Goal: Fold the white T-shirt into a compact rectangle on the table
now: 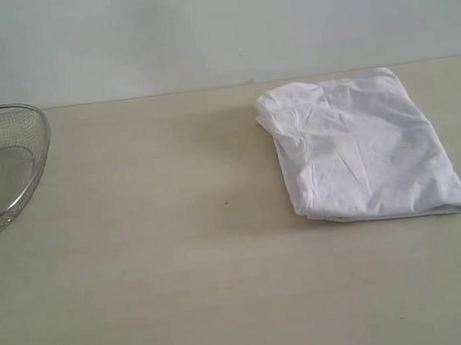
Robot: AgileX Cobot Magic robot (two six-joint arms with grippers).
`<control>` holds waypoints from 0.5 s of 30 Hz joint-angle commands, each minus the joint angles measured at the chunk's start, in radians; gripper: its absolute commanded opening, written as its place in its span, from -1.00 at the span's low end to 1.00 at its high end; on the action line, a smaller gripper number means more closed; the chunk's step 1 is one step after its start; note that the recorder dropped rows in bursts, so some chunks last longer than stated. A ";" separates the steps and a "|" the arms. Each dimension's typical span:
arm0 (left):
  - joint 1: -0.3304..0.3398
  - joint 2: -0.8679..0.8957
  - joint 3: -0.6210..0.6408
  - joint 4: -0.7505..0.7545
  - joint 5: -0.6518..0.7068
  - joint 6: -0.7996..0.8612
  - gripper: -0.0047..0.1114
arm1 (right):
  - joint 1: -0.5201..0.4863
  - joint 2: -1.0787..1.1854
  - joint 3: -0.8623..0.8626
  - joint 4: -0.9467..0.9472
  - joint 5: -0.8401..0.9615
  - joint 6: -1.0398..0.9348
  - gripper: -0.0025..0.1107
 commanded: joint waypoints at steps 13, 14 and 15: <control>0.002 -0.004 0.004 -0.007 -0.005 -0.001 -0.84 | 0.004 -0.144 0.254 -0.001 -0.014 0.108 -0.96; 0.002 -0.004 0.004 -0.007 -0.005 -0.001 -0.84 | 0.004 -0.165 0.254 -0.017 -0.002 0.142 -0.96; 0.002 -0.004 0.004 -0.007 -0.005 -0.001 -0.84 | 0.004 -0.213 0.254 -0.228 0.036 0.282 -0.96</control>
